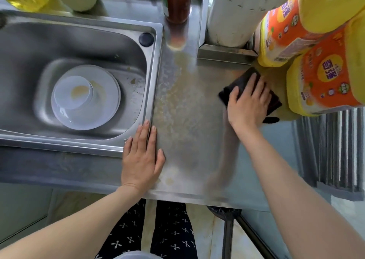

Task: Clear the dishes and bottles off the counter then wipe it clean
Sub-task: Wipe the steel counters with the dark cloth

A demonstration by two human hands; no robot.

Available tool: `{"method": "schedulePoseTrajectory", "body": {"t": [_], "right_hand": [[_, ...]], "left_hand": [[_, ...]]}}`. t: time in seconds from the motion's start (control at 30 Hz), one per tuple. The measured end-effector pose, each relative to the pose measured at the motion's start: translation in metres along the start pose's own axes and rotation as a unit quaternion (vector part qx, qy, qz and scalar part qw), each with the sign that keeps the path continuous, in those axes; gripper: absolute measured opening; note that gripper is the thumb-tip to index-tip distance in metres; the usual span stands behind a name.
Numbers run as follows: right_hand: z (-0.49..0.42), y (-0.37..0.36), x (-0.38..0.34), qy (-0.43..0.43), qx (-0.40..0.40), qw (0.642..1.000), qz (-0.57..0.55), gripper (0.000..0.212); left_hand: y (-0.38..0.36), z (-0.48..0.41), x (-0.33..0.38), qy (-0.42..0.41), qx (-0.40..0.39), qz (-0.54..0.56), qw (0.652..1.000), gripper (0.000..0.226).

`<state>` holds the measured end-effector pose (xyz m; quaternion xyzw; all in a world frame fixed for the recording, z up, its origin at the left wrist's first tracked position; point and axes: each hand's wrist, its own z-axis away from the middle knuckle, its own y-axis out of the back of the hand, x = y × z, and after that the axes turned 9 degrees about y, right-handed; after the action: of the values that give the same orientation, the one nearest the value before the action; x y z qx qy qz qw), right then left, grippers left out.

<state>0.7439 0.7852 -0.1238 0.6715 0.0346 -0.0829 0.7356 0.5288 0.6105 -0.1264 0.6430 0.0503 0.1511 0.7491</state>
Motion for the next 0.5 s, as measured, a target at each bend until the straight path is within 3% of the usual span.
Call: {"method": "schedulePoseTrajectory", "body": {"t": [0.07, 0.1, 0.2, 0.27, 0.5], "right_hand": [[0.000, -0.003, -0.032, -0.037, -0.014, 0.999, -0.023, 0.064], [0.004, -0.006, -0.048, -0.004, -0.025, 0.999, -0.026, 0.065], [0.022, -0.016, -0.077, 0.207, -0.054, 0.977, -0.004, 0.068], [0.021, -0.019, -0.074, 0.290, -0.036, 0.956, 0.014, 0.066], [-0.023, -0.023, -0.117, 0.288, -0.036, 0.957, 0.019, 0.063]], "left_hand": [[0.000, -0.001, 0.000, 0.000, -0.003, -0.005, 1.000, 0.060], [0.000, -0.001, 0.000, -0.001, -0.004, -0.007, 1.000, 0.060], [0.000, -0.001, -0.001, -0.004, 0.000, -0.006, 1.000, 0.060], [-0.001, 0.000, -0.001, -0.005, 0.004, -0.001, 1.000, 0.060], [-0.005, 0.001, -0.002, -0.010, 0.023, 0.003, 1.000, 0.060]]}}
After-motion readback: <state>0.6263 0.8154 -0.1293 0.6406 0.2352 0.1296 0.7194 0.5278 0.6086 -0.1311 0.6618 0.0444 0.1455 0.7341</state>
